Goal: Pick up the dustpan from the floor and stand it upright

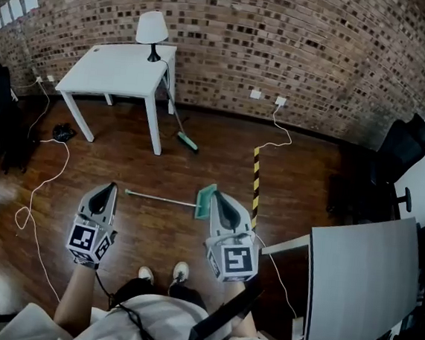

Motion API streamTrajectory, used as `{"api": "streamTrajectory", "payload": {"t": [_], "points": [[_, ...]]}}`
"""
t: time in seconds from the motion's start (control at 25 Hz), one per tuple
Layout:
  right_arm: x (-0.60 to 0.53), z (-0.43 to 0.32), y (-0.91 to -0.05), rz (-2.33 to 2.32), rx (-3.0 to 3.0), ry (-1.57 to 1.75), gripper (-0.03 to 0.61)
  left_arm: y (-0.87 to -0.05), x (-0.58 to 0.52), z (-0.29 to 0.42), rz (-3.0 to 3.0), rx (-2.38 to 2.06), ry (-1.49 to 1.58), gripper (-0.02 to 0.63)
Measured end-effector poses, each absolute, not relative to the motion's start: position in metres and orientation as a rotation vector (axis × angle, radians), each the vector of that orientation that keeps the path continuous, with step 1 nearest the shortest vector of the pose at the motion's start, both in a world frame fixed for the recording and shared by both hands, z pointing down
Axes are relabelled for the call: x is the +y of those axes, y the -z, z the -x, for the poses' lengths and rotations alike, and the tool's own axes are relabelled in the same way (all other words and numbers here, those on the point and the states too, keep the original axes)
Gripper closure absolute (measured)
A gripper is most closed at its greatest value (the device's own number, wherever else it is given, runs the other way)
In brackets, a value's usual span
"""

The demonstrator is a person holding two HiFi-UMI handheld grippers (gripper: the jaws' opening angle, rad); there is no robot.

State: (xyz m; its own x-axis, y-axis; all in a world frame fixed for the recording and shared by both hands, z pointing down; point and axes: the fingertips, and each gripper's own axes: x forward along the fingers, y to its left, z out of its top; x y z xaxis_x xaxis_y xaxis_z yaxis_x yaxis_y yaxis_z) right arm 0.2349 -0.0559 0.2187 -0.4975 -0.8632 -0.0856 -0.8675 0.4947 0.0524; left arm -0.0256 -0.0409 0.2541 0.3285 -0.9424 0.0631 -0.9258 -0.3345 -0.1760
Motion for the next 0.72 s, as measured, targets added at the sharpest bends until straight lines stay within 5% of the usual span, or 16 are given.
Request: {"api": "streamTrajectory", "payload": {"t": [0.72], "points": [[-0.119, -0.199, -0.233, 1.637, 2.721, -0.025, 0.581, -0.262, -0.116, 0.054, 2.532, 1.728, 0.257, 0.624]]}}
